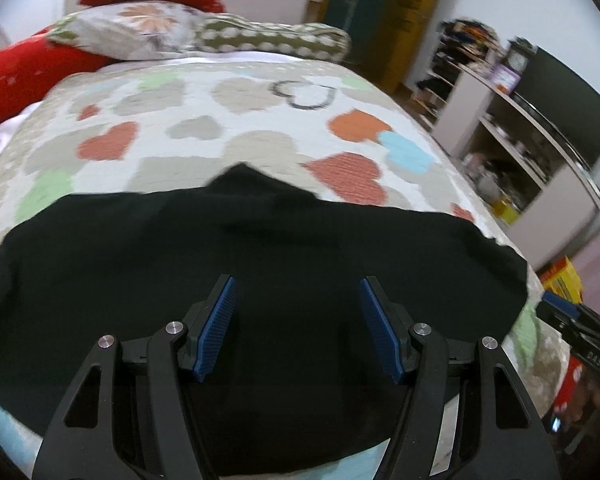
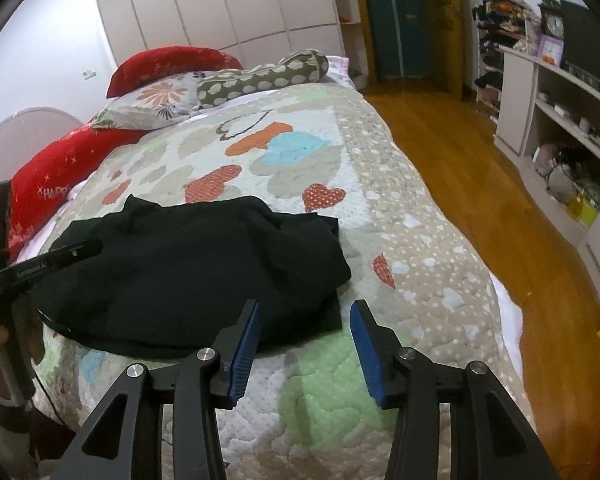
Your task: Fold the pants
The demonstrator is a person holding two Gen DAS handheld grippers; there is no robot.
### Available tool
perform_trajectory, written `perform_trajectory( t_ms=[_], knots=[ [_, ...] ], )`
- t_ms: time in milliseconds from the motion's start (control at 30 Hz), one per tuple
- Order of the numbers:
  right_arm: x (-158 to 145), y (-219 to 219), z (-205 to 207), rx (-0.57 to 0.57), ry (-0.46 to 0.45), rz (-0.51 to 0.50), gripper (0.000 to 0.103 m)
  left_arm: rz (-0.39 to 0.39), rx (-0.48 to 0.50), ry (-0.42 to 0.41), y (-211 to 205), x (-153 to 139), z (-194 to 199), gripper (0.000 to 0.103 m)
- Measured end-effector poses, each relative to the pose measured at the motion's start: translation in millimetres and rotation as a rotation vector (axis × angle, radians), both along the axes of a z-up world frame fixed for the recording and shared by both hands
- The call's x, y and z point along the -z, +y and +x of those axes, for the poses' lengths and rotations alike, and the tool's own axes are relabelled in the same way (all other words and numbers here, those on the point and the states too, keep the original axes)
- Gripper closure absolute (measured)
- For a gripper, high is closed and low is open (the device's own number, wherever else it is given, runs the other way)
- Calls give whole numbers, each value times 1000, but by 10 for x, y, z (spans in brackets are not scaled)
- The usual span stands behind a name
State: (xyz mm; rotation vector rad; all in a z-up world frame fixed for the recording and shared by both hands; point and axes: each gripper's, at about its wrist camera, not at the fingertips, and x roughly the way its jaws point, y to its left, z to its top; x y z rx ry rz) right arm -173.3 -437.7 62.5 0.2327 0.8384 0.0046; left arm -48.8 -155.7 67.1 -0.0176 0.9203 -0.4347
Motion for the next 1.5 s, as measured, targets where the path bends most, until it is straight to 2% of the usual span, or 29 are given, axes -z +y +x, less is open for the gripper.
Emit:
perform_trajectory(
  t_ms=[233,367,533,633,667,700,800,867,1033,1100,1167,1333,1500],
  knots=[
    [-7,-64,203,23,-29,27,58,39,90,5,-354,18,-8,39],
    [-26,-177,528,34,-41,36,58,44,98,17,-389,57,16,39],
    [91,-181,916,-31,22,23,59,51,91,28,-404,123,61,39],
    [229,-138,1058,-83,84,36,76,58,92,34,-419,167,84,39],
    [232,-121,1058,-92,77,22,87,60,92,34,-423,177,88,39],
    [221,-100,1048,-96,68,-3,93,63,92,35,-427,190,93,39],
    [87,-89,986,-77,7,-75,96,69,89,42,-428,228,119,39],
    [57,-156,999,-43,-13,-88,97,61,82,49,-413,243,135,39],
    [269,-224,1122,-8,30,-59,97,53,72,54,-405,261,151,39],
    [233,-247,1065,11,9,-39,97,54,71,53,-401,259,146,39],
    [137,-264,962,32,-4,-38,93,57,73,50,-397,252,143,39],
    [-86,-208,605,22,-55,-7,92,52,70,35,-400,200,125,39],
    [-73,-4,323,-39,-60,45,92,53,78,20,-431,152,90,39]
  ],
)
